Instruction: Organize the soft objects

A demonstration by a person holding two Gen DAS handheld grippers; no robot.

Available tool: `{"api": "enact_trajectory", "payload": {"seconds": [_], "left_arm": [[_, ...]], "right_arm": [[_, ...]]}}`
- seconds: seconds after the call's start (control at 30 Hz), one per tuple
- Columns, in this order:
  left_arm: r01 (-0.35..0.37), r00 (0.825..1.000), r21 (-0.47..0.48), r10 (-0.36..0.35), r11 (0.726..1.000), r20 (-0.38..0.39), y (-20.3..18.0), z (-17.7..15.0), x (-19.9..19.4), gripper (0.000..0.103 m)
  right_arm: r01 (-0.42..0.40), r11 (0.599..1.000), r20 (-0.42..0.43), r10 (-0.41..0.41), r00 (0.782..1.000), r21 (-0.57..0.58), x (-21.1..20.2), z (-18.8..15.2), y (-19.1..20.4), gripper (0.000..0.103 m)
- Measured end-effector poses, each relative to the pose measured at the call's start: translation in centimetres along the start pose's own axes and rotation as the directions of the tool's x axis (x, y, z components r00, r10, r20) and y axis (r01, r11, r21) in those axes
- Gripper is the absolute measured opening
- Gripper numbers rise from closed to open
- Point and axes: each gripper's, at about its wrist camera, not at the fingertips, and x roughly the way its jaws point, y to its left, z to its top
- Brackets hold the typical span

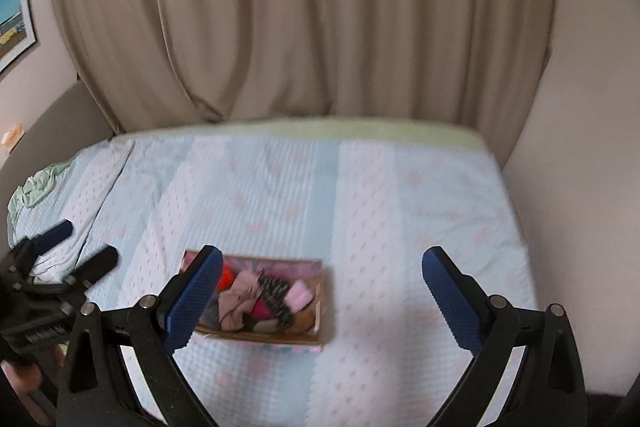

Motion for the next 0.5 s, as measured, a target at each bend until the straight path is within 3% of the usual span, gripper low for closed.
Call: {"api": "enact_trajectory", "payload": {"seconds": [0.2, 0.5], "left_arm": [[0.019, 0.992, -0.016, -0.017, 1.000, 0.129, -1.8, 0.8, -5.0, 0.103], [-0.032, 0.977, 0.015, 0.028, 0.999, 0.210, -4.6, -1.3, -8.9, 0.103]], "right_arm": [[0.063, 0.998, 0.141, -0.063, 0.988, 0.003, -5.7, -0.3, -1.9, 0.099], [0.079, 0.997, 0.202, -0.081, 0.976, 0.020, -8.2, -2.7, -2.9, 0.099]]}}
